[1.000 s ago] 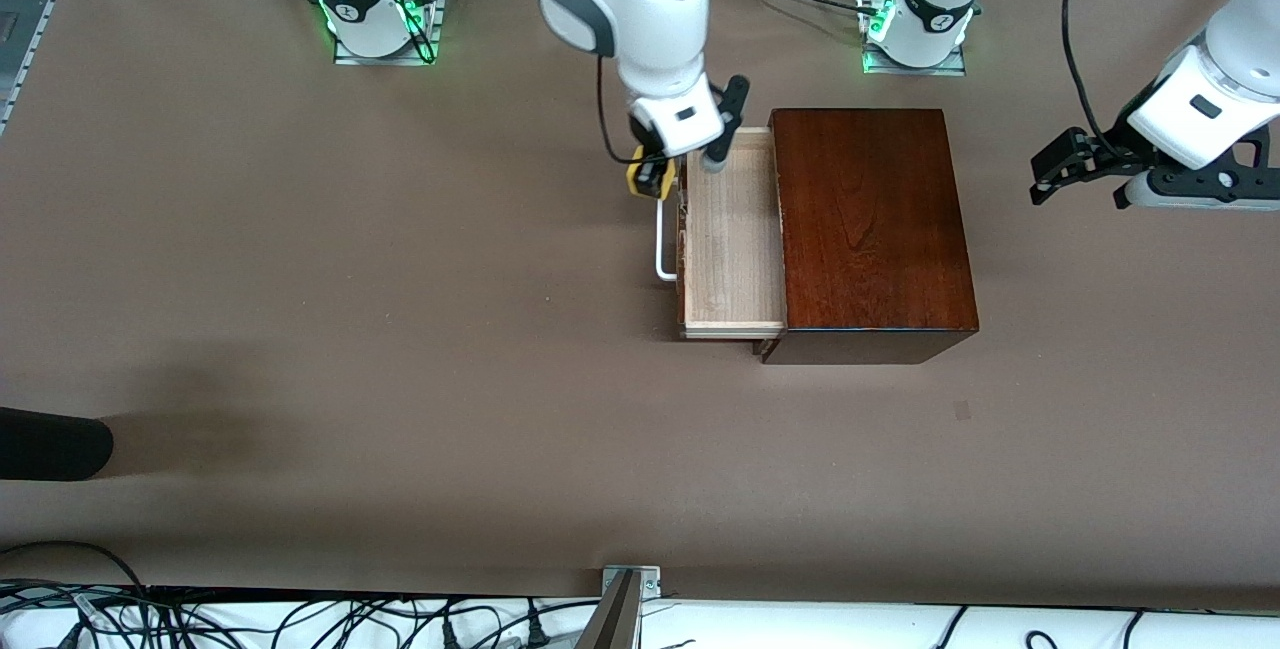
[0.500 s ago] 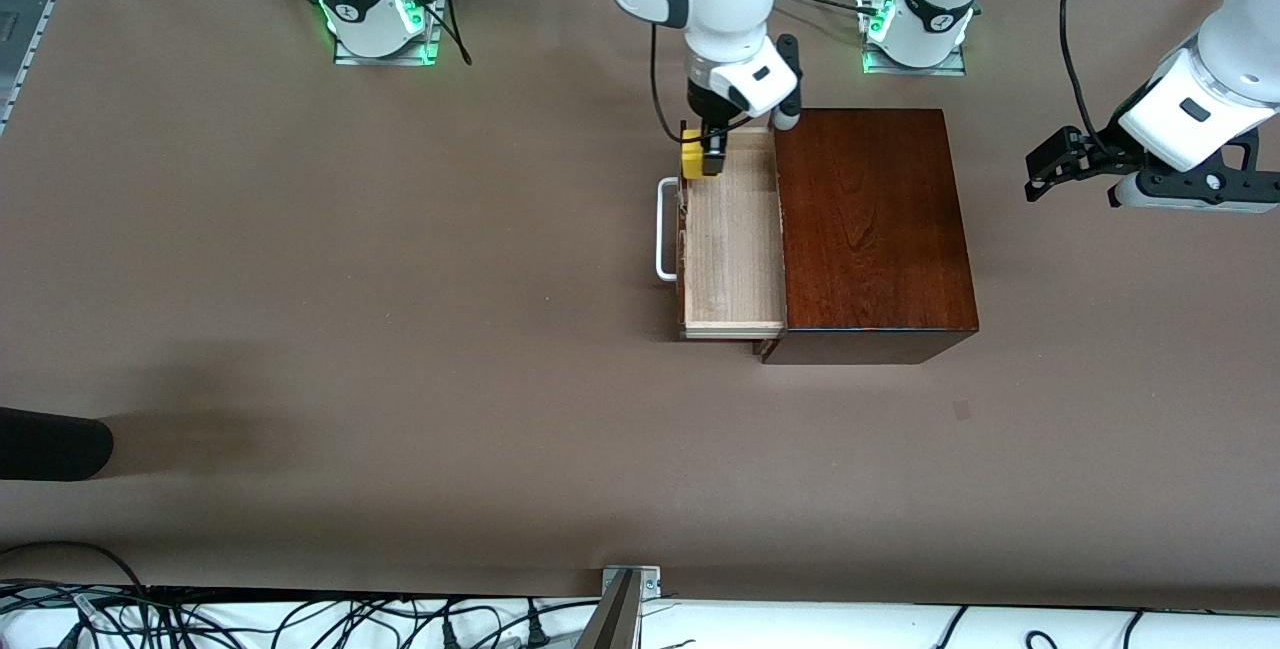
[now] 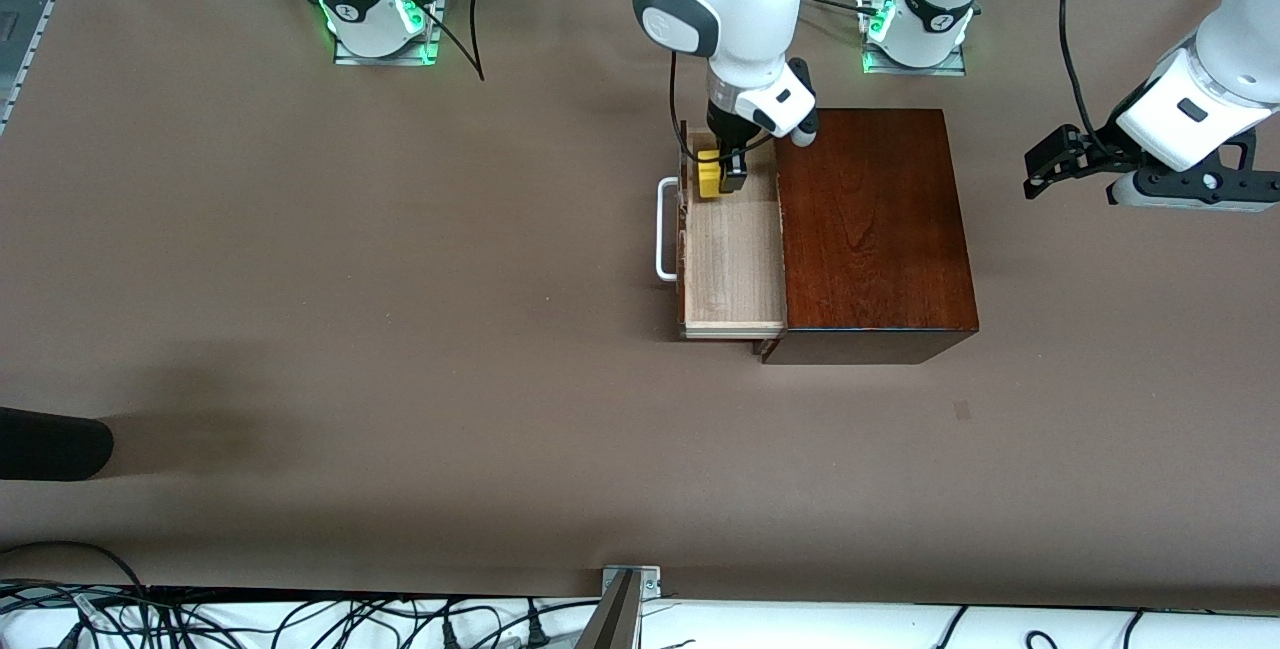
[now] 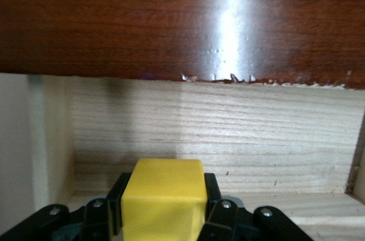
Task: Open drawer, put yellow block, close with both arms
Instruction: 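Lower the cube into the drawer and open the right gripper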
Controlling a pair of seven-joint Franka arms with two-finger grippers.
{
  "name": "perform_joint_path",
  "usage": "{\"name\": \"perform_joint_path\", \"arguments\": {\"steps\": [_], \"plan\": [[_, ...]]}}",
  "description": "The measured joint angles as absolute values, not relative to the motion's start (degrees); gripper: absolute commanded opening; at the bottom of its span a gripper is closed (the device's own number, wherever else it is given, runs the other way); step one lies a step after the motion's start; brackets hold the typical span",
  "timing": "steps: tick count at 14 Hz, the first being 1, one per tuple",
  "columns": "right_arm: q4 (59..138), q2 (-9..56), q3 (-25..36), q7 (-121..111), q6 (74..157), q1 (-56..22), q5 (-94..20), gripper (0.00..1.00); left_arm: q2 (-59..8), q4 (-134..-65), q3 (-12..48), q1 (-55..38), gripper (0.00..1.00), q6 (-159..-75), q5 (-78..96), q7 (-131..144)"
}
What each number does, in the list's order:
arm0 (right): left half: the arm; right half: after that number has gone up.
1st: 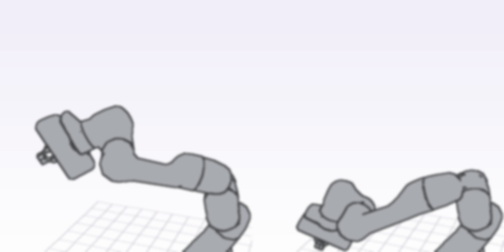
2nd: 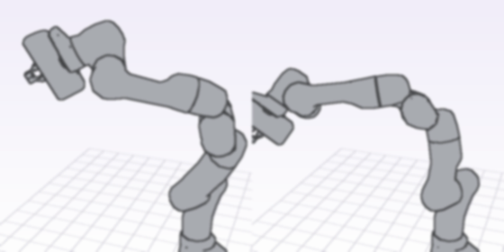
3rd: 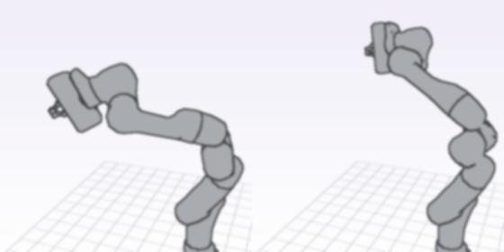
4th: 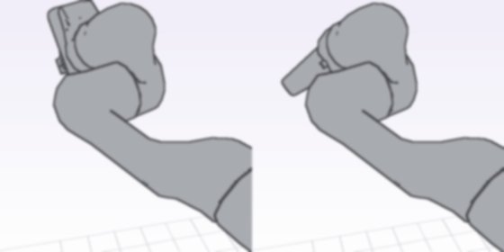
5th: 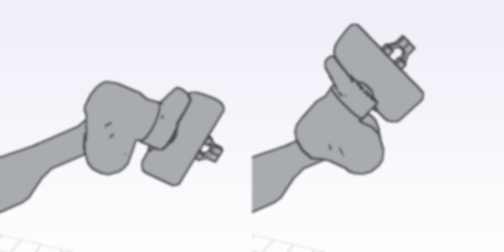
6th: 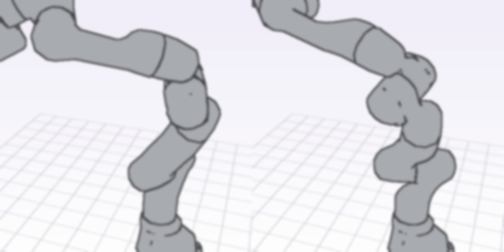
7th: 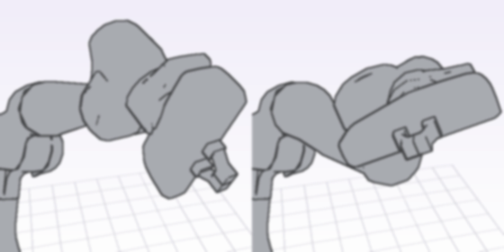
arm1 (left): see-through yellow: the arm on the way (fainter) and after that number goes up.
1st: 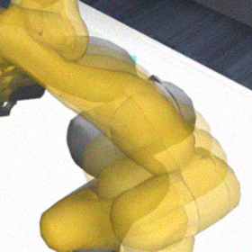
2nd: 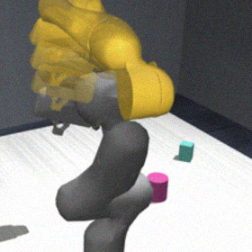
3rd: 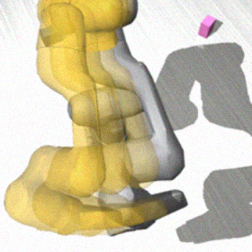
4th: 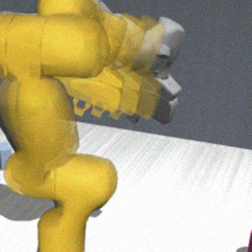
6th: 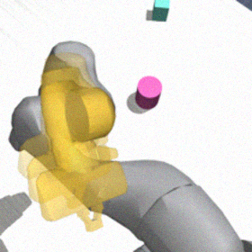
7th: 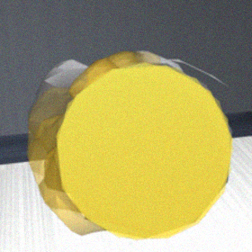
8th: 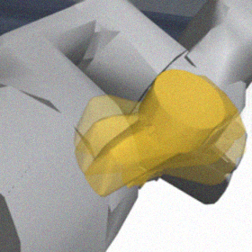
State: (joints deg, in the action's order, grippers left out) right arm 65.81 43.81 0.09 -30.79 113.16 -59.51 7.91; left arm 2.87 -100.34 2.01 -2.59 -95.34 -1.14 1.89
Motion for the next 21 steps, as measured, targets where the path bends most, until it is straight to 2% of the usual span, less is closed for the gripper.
{"name": "perform_joint_path", "arguments": {"steps": [7, 8, 9, 10, 17, 21], "plan": [[65.6, 45.9, 1.1, -31.4, 114.9, -59.0, 7.9, 0.0, 2.9, -100.3, 2.1, -2.6, 1.0, -93.7, -1.1, 1.9], [65.5, 46.3, 1.1, -31.4, 115.5, -58.8, 7.9, 0.05, 2.9, -100.3, 2.1, -2.6, 1.0, -93.5, -1.1, 1.9], [65.5, 46.6, 1.1, -31.4, 115.9, -58.7, 7.9, 0.33, 2.9, -100.3, 2.1, -2.6, 1.0, -93.4, -1.1, 1.9], [65.4, 47.0, 1.1, -31.4, 116.2, -58.6, 7.9, 0.99, 2.9, -100.3, 2.2, -2.6, 1.0, -93.4, -1.1, 1.9], [64.0, 47.5, 1.5, -31.3, 116.5, -58.1, 7.9, 1.0, 2.9, -99.9, 3.2, -2.6, 1.0, -93.4, -1.1, 1.9], [61.1, 42.6, 1.7, -31.3, 114.0, -56.0, 7.9, 1.0, 2.9, -99.8, 3.2, -2.6, 1.0, -93.4, -1.1, 1.9]]}}
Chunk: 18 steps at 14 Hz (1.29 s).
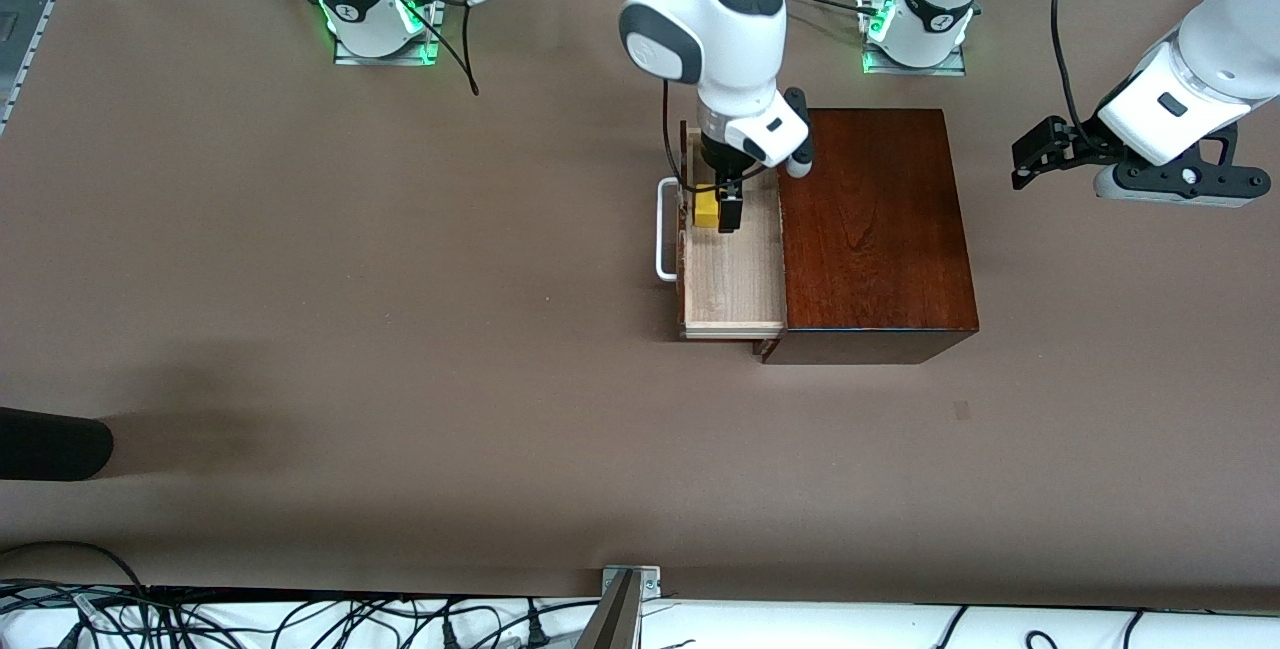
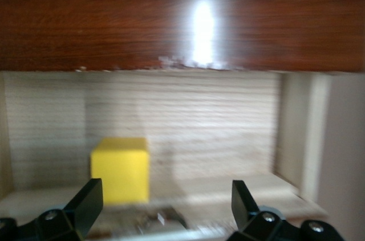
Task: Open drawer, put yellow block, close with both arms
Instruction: 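Lower the cube into the drawer and open the right gripper, then withdraw the right gripper while the left gripper moves to the drawer front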
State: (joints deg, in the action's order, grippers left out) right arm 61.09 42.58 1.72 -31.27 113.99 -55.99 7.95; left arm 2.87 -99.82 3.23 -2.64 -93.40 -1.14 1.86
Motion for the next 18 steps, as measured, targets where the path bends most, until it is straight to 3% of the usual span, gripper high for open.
{"name": "perform_joint_path", "arguments": {"steps": [6, 10, 14, 18], "plan": [[60.9, 35.9, 6.5, -31.2, 111.4, -49.7, 6.5, 1.0, 2.6, -99.7, 4.8, -4.0, 1.0, -89.0, -1.0, 0.3], [61.0, 32.3, 8.1, -30.8, 110.8, -42.0, -0.5, 1.0, -0.9, -99.4, 11.7, -8.6, 1.0, -87.4, -1.0, -3.9], [65.9, 24.1, 11.3, -25.4, 106.0, -38.7, -2.4, 1.0, -6.4, -98.4, 20.0, -11.1, 1.0, -87.4, 7.0, 1.2], [71.2, 15.9, 12.3, -20.3, 100.2, -35.5, -2.5, 1.0, -12.2, -92.9, 22.0, -14.4, 1.0, -87.4, 12.2, 5.0]]}}
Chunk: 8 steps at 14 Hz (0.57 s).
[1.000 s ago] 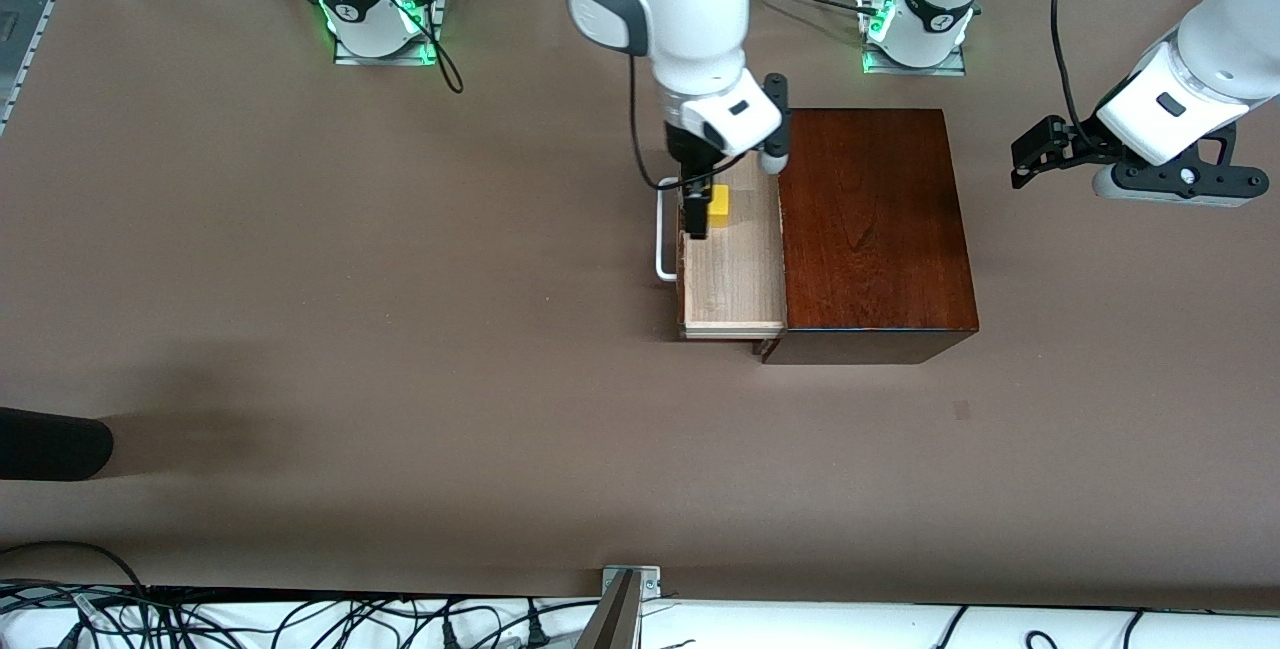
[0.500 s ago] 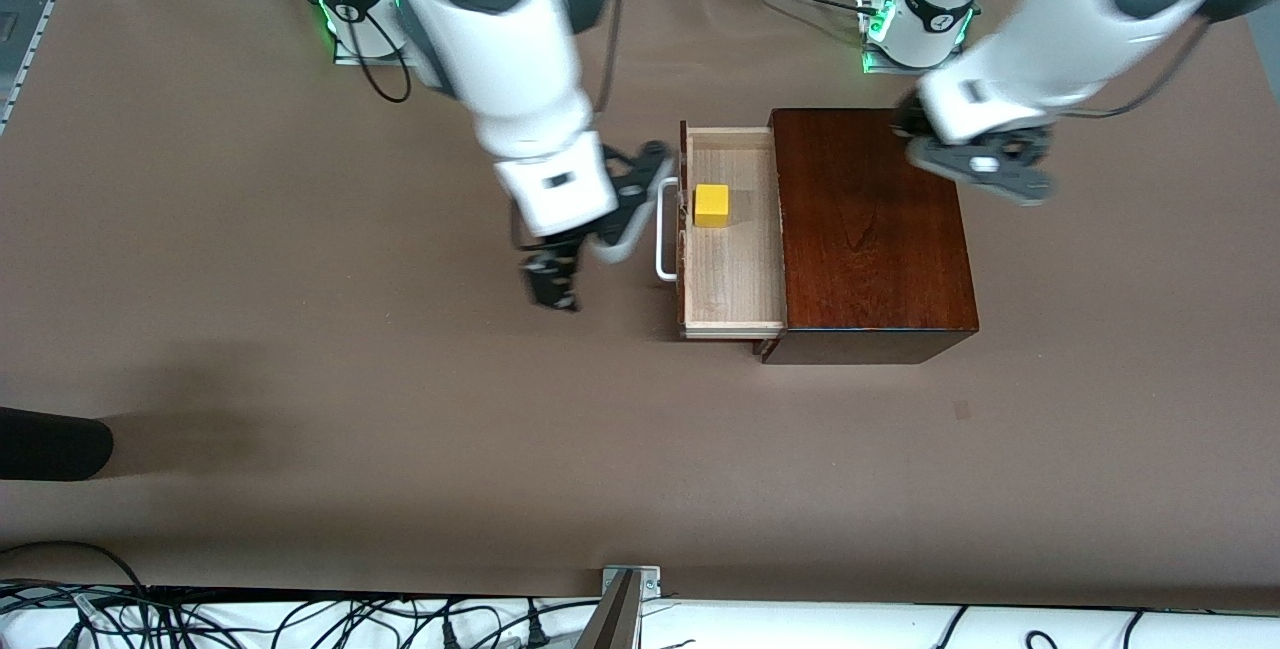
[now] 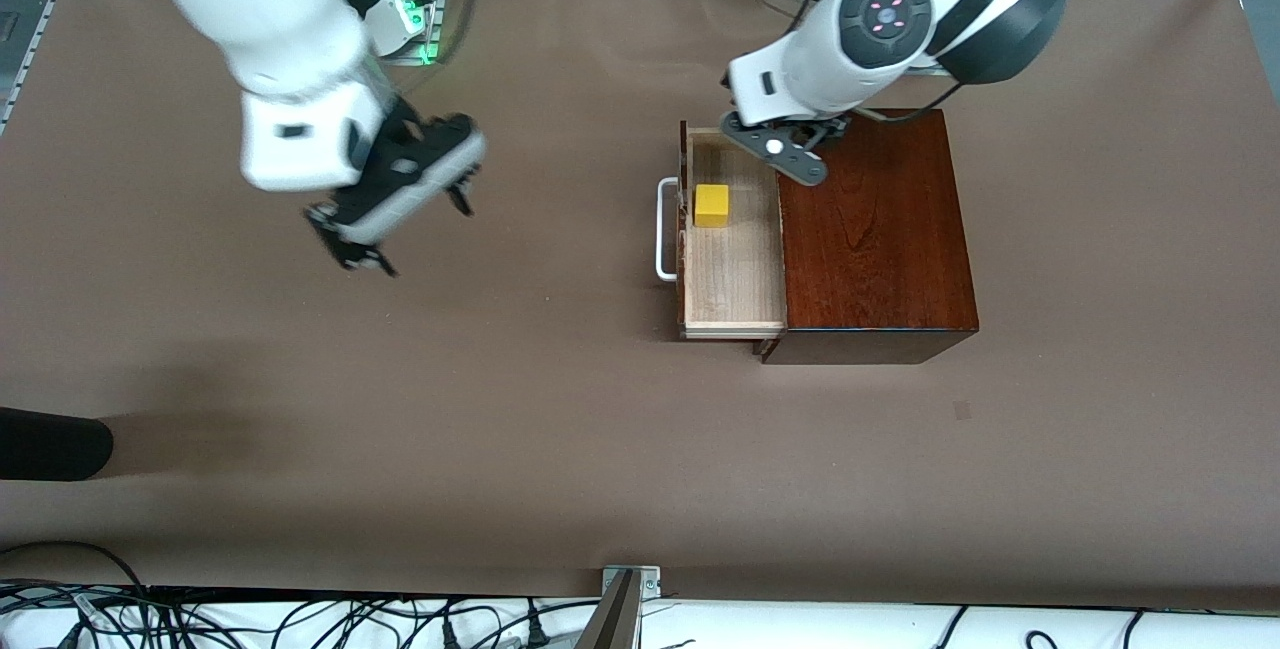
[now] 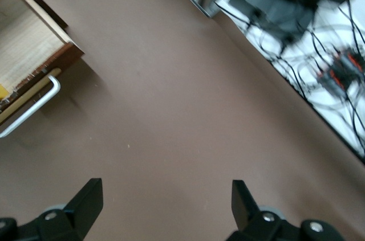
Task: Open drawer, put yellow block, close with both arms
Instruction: 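Withdraw the right gripper while the left gripper moves to the drawer front, then push the drawer shut into the box with the left gripper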
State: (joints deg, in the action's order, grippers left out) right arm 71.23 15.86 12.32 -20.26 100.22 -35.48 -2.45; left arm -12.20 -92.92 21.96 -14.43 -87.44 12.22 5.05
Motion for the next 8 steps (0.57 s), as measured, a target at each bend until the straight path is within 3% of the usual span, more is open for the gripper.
{"name": "perform_joint_path", "arguments": {"steps": [3, 8], "plan": [[79.5, 9.0, 12.1, -20.1, 99.5, -30.8, -2.5, 1.0, -17.0, -88.9, 22.3, -16.1, 1.0, -90.6, 12.2, -8.2], [90.8, -1.0, 11.0, -20.3, 97.2, -22.8, -2.5, 1.0, -23.2, -88.6, 22.5, -21.4, 1.0, -105.5, 8.5, -31.7]]}}
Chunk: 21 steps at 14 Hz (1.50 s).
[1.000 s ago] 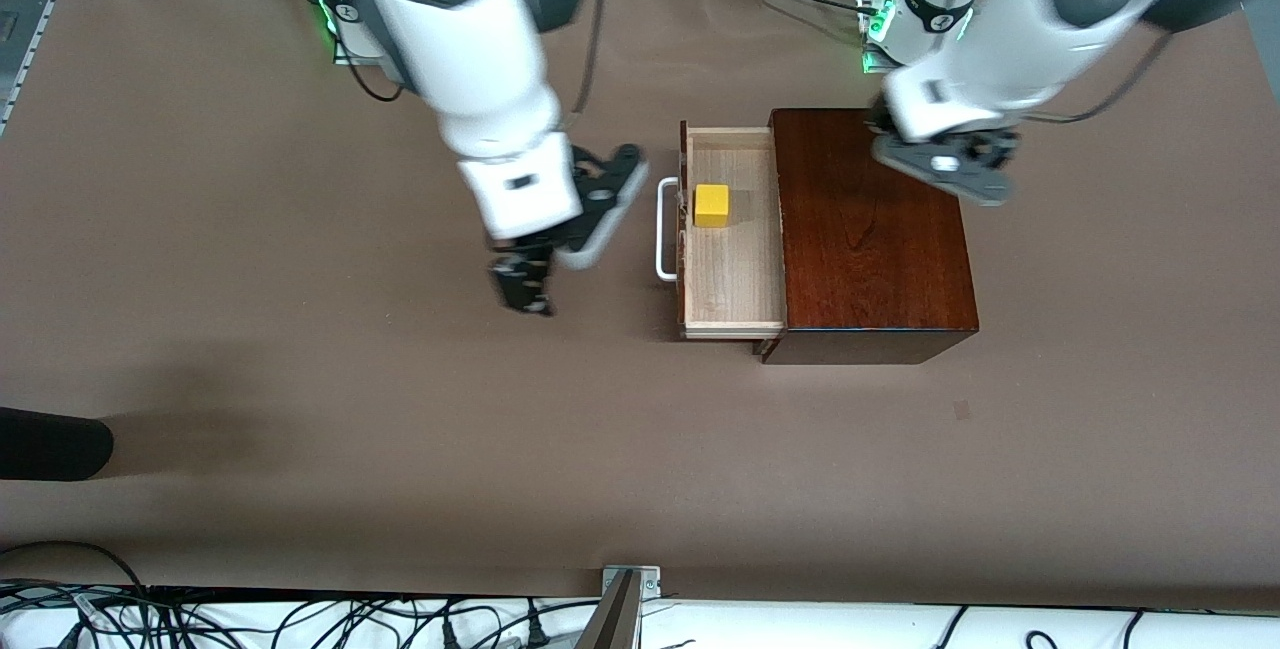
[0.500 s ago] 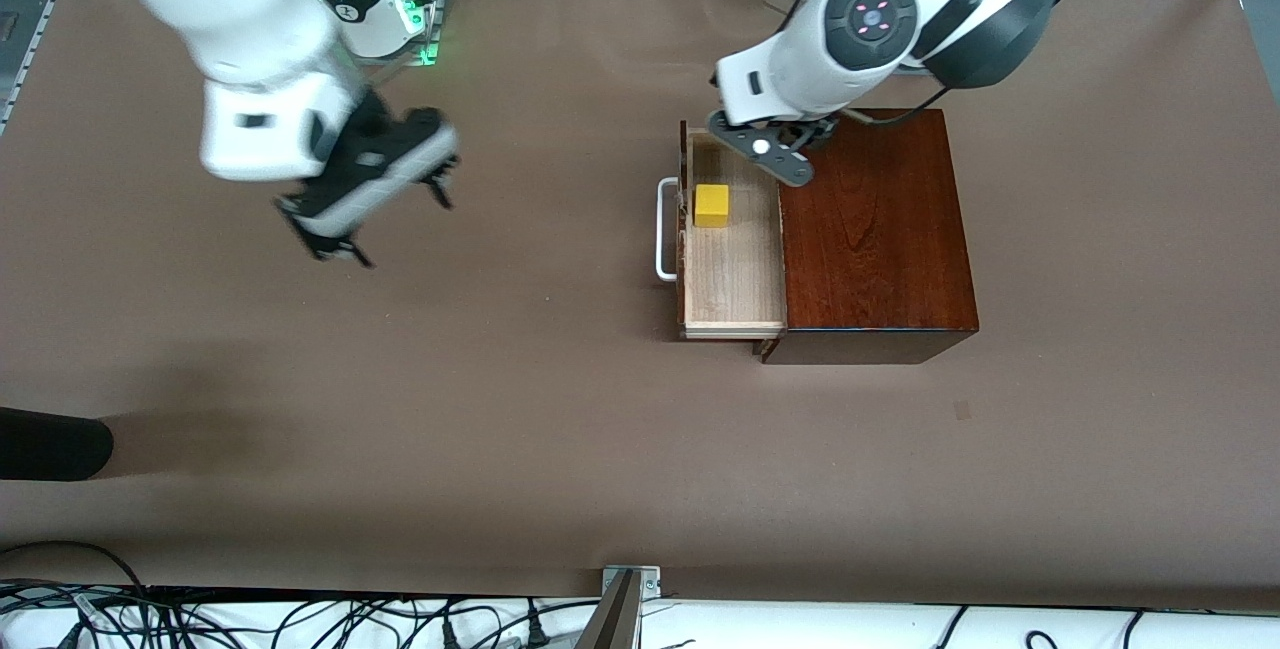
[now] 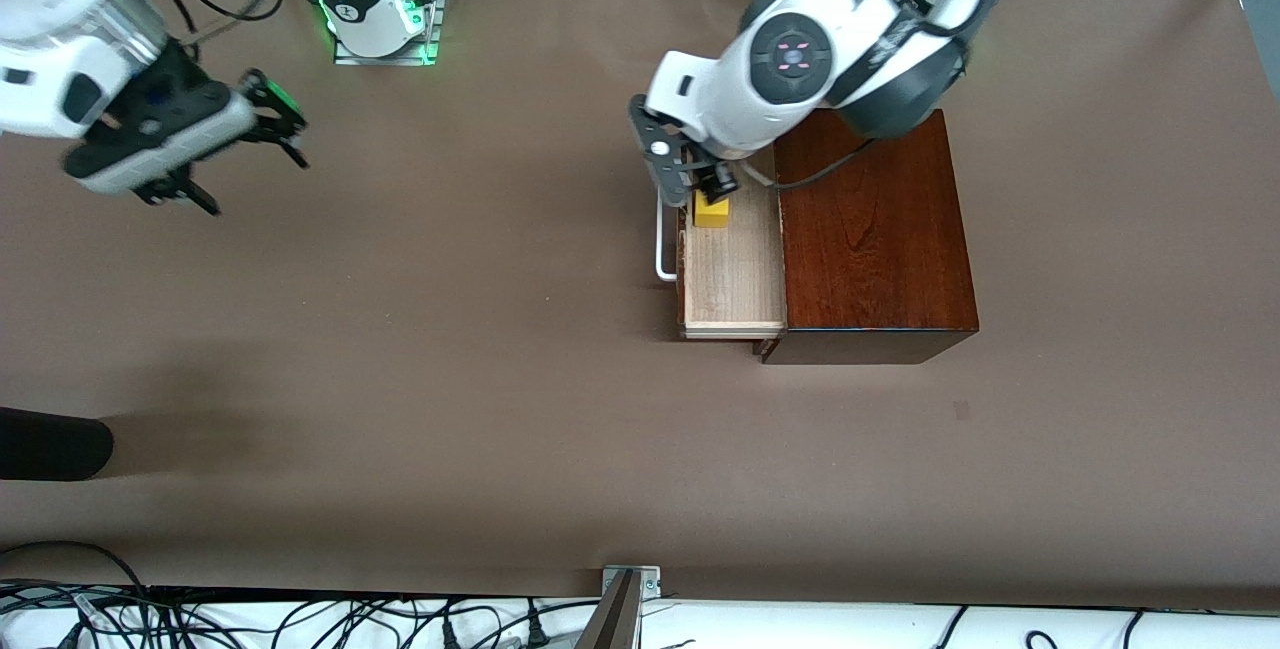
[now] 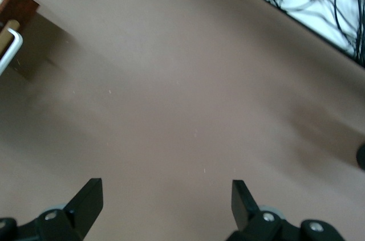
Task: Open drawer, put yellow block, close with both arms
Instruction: 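Push the drawer shut into the box with the left gripper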
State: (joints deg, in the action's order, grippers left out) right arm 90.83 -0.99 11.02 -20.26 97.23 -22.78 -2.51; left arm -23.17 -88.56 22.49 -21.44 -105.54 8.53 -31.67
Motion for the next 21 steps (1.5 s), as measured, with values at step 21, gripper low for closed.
{"name": "perform_joint_path", "arguments": {"steps": [21], "plan": [[92.6, -2.4, 2.8, -8.7, 91.6, -10.5, -2.1, 1.0, -36.2, -86.3, 17.7, -27.9, 1.0, -100.3, -6.6, -42.0]]}}
